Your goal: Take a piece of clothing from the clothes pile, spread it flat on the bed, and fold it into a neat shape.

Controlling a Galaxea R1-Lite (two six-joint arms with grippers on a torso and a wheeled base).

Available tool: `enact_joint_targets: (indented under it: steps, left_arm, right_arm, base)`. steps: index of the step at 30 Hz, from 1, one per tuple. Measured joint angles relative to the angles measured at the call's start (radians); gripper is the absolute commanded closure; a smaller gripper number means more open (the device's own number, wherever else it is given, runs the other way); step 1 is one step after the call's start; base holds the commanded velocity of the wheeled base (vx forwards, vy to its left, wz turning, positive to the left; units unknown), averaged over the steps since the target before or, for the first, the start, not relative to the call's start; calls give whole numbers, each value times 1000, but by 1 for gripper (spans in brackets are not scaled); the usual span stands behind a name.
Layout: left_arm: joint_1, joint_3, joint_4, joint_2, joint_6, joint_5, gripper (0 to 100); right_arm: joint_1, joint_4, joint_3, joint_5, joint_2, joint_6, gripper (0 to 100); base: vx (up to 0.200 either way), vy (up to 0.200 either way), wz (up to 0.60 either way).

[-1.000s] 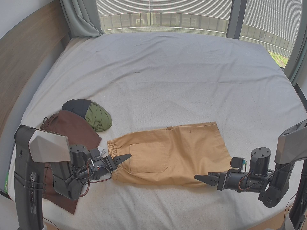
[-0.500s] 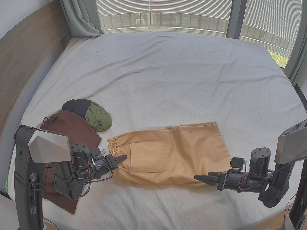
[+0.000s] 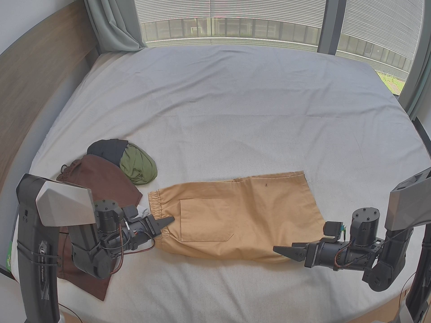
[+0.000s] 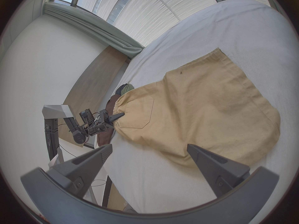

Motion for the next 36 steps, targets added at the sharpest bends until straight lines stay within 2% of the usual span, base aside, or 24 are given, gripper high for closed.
enact_joint_targets:
  steps: [6, 18, 36]
  left_arm:
    - [12, 36, 0, -51, -56, -59, 100]
    - [82, 78, 0, -129, -66, -162, 100]
    - [117, 92, 1, -150, -61, -179, 100]
  right_arm:
    - [0, -1, -1, 0, 4, 0, 0]
    - [3, -1, -6, -1, 27, 0, 0]
    - [4, -1, -8, -1, 37, 0, 0]
  base:
    - [0, 0, 0]
    - [0, 0, 0]
    - [0, 0, 0]
